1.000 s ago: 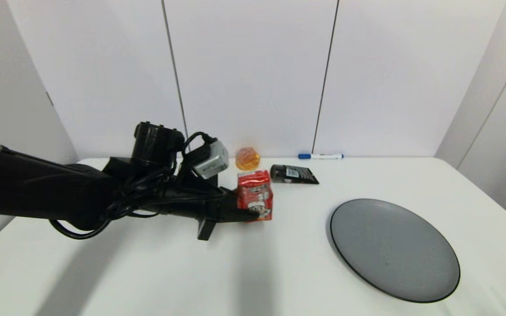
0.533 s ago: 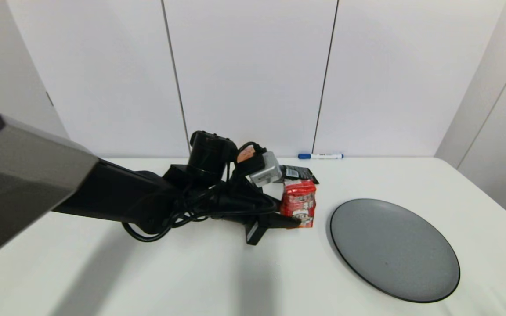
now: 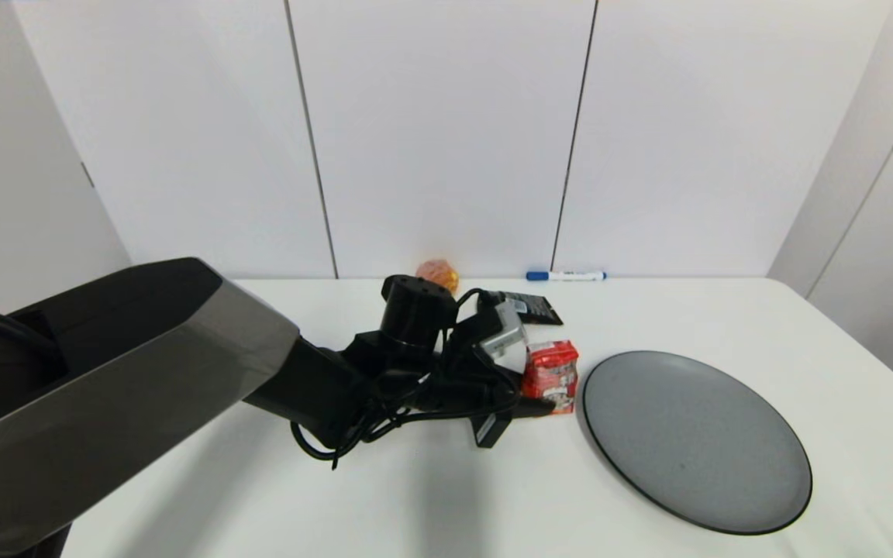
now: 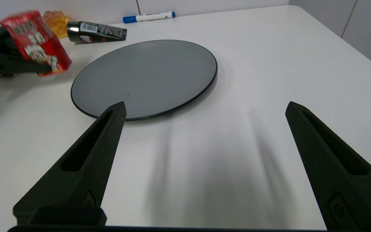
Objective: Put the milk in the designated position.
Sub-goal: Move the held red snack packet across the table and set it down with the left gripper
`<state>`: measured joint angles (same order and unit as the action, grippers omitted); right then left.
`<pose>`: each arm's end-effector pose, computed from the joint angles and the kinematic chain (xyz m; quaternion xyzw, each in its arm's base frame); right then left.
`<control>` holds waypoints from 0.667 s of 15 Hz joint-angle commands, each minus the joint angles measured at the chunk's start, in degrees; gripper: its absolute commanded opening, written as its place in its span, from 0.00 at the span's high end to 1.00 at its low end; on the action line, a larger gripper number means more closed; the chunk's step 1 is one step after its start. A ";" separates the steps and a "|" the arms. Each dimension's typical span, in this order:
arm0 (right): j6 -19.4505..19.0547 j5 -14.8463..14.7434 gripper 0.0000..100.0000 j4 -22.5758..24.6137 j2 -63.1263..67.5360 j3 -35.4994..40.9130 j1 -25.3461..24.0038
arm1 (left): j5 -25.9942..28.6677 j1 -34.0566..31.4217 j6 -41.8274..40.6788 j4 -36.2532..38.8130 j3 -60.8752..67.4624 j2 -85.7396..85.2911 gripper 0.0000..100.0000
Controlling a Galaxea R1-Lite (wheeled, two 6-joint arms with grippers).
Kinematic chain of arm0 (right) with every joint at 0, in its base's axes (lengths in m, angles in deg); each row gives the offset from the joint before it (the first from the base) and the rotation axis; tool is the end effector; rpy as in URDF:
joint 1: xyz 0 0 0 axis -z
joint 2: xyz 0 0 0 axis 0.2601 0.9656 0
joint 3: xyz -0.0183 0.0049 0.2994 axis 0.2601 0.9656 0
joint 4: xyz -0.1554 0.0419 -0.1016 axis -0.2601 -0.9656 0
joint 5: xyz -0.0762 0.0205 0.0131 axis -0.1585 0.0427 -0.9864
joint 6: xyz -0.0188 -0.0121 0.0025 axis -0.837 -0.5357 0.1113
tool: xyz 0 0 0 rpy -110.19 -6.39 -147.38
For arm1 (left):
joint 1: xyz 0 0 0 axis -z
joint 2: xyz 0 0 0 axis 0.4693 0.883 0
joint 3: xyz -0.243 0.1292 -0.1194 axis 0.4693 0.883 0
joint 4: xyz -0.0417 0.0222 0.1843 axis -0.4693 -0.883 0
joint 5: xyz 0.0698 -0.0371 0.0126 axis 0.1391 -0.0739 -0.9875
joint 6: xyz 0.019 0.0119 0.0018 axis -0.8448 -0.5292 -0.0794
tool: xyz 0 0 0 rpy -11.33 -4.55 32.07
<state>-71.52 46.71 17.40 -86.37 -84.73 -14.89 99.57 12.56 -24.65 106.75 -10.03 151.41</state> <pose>-0.0228 -0.0002 0.0739 0.0459 0.0080 -0.0072 0.9989 0.3130 -0.2867 0.0800 0.1382 0.1019 -0.6592 0.7321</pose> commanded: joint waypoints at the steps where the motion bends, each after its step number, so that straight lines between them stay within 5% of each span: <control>1: 0.09 -0.02 0.00 -0.03 0.00 0.00 -0.01 | 0.25 -0.03 -0.11 0.18 1.05 1.33 1.00; 5: 0.09 -0.02 0.00 -0.03 0.09 0.00 -0.01 | 0.25 -0.03 0.51 0.35 3.34 0.28 1.00; 6: 0.09 -0.02 0.00 -0.03 0.00 0.00 -0.01 | 0.16 -0.03 0.51 0.35 3.34 0.19 0.00; 10: 0.01 -0.02 0.00 -0.03 0.00 0.00 -0.01 | 0.34 -0.12 0.68 0.09 3.25 -0.60 0.00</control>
<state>-71.50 46.69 17.38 -86.37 -84.73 -14.89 99.68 12.47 -23.93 106.81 -6.82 151.57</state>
